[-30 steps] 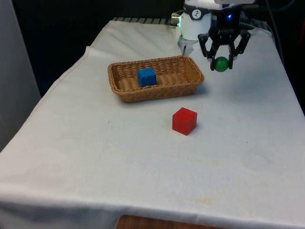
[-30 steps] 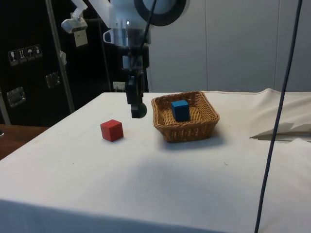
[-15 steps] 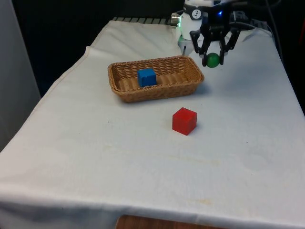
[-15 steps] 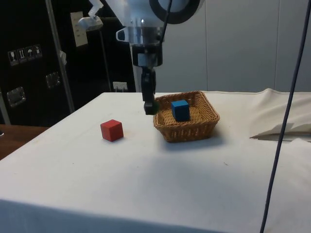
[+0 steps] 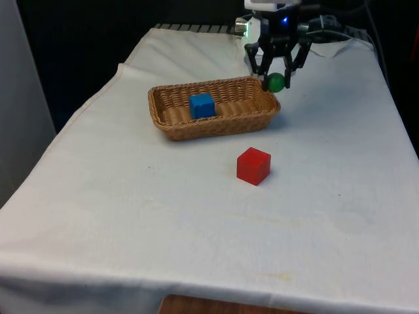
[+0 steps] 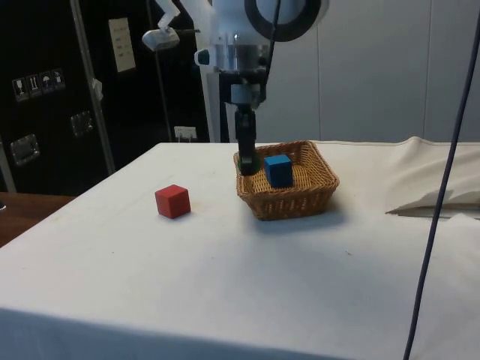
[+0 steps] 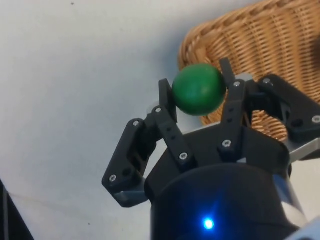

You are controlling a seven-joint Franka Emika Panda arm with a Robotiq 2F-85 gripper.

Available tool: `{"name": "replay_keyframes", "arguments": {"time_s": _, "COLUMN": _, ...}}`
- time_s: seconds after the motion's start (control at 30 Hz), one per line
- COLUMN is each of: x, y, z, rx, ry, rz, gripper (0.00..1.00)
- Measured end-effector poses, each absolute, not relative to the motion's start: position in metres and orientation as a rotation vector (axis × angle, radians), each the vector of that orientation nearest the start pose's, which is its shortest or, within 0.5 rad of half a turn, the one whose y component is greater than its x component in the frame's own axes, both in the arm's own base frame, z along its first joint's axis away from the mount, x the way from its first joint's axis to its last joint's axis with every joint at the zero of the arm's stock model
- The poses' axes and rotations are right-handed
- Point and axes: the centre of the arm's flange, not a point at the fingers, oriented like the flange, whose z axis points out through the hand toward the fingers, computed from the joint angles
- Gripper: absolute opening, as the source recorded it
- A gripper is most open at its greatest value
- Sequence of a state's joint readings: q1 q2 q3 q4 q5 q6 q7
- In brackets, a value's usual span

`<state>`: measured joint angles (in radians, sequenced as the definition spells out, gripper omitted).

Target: Place all non-red objects into the basket.

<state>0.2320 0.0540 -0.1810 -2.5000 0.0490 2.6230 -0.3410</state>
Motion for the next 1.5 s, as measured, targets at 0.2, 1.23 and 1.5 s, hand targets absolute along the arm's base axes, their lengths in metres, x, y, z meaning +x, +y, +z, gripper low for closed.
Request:
{"name": "replay_keyframes", "arguments": {"time_s": 0.2, "x": 0.468, "y": 0.009, "z": 0.266, "rx": -3.081, "ry": -0.587, "rz": -0.105, "gripper": 0.0}}
{"name": "replay_keyframes", "arguments": {"time_s": 1.23, "x": 0.43, "y": -0.049, "z": 0.24, "rx": -3.055, "ry": -0.763, "rz": -0.084, "gripper": 0.0}}
{"name": "replay_keyframes", "arguments": {"time_s": 1.5, "x": 0.429, "y": -0.051, "z": 0.239, "rx": -3.057, "ry": -0.758, "rz": -0.081, "gripper": 0.0}}
